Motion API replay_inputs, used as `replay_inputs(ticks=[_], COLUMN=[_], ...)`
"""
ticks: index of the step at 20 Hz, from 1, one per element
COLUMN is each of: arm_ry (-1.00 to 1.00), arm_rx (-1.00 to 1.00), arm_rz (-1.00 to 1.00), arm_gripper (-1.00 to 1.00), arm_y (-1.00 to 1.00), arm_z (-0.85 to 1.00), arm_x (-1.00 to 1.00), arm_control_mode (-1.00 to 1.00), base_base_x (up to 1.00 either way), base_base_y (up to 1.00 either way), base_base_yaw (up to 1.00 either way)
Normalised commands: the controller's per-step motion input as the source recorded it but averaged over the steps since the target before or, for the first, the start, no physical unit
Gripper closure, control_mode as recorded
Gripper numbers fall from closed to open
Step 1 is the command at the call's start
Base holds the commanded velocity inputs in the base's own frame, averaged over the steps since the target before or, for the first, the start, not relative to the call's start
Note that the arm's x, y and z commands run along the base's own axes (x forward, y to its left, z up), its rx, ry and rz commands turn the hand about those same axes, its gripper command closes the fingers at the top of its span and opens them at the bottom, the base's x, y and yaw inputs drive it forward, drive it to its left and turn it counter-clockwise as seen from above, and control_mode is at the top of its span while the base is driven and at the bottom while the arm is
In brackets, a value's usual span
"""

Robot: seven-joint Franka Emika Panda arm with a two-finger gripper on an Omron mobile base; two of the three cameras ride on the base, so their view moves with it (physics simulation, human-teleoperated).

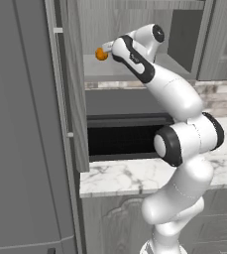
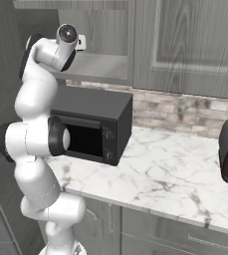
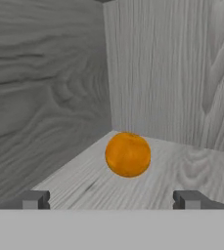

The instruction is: Pick the oranges from the cabinet and place them in one bowl. Pick the avocado from the sink and place it in the other bowl.

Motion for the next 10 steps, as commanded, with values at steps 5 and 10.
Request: replay_inputs(ticks=[5, 10], arm_ry=[0.05, 0.04], arm_rx=[0.0, 0.0], arm_rz=[0.0, 0.0], arm_gripper=[-1.0, -1.0], arm_y=[0.09, 0.11], arm_z=[-0.08, -0.06], arm_x=[0.23, 0.23], arm_control_mode=[-1.0, -1.0], base_base_x=[0.0, 0.0], base_base_y=[0.0, 0.0], base_base_yaw=[0.0, 0.0])
